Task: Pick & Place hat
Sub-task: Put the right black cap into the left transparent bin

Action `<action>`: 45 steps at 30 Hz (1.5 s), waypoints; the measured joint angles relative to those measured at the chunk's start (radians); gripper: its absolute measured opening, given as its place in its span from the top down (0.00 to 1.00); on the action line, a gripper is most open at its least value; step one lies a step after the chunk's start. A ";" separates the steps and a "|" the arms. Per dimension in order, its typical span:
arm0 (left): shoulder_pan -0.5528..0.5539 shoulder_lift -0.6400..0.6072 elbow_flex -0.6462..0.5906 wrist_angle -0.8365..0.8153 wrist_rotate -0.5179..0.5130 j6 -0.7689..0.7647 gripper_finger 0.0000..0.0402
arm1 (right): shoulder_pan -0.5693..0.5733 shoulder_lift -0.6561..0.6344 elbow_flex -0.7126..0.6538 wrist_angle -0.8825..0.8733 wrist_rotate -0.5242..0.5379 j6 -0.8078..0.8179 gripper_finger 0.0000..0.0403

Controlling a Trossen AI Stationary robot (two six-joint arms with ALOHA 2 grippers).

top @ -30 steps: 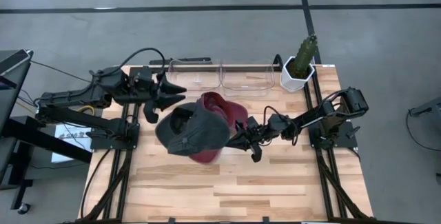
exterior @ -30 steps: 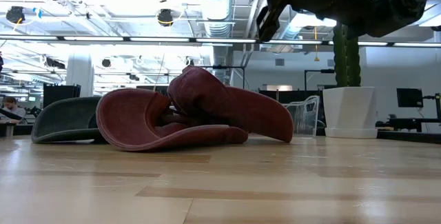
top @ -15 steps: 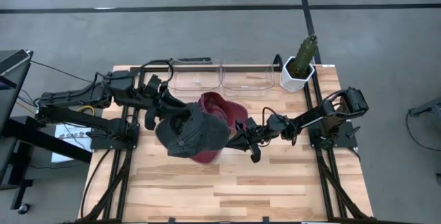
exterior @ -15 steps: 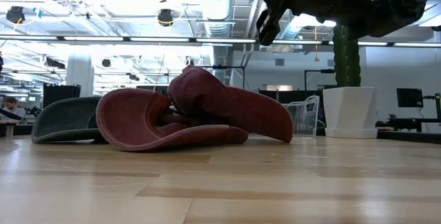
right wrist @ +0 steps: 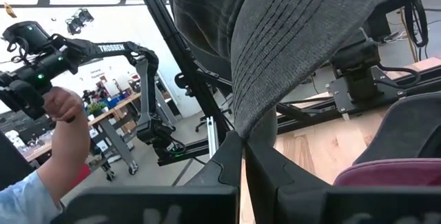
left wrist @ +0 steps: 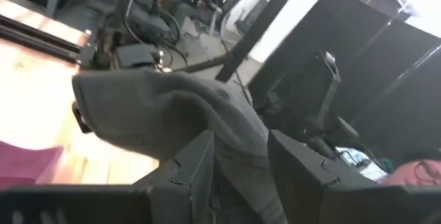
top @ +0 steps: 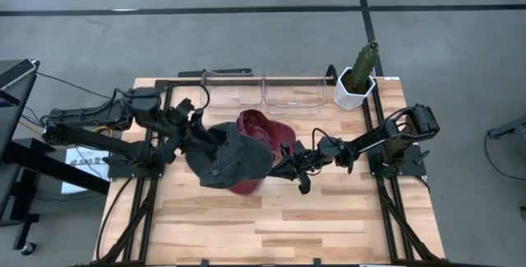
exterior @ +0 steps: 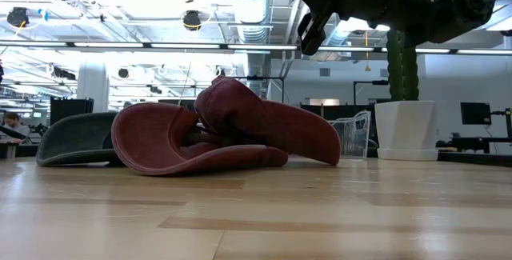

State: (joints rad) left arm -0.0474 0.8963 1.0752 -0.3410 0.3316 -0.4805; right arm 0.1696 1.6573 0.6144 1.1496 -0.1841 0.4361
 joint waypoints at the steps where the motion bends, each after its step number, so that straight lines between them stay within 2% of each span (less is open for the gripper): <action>1: -0.006 0.000 0.000 -0.012 0.000 0.000 0.66 | 0.000 0.000 0.000 0.000 0.000 0.000 1.00; 5: -0.027 0.000 0.000 -0.060 -0.003 0.000 0.66 | 0.000 0.000 0.000 0.000 0.000 0.000 1.00; 17: -0.102 0.001 0.000 -0.062 -0.028 0.004 0.66 | -0.019 0.000 0.000 -0.011 0.005 0.005 1.00; 23: -0.131 0.024 0.000 -0.059 -0.073 0.010 0.66 | -0.036 0.000 0.000 -0.015 0.006 0.007 1.00; 32: -0.132 0.083 0.001 -0.061 -0.073 0.009 0.66 | -0.043 0.000 0.000 -0.016 0.006 0.008 1.00; 45: -0.132 0.037 0.001 -0.102 -0.073 0.004 0.66 | -0.019 0.000 0.000 -0.015 0.006 0.004 1.00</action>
State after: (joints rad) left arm -0.1797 0.9333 1.0760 -0.4431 0.2588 -0.4760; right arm 0.1509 1.6573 0.6144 1.1345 -0.1780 0.4397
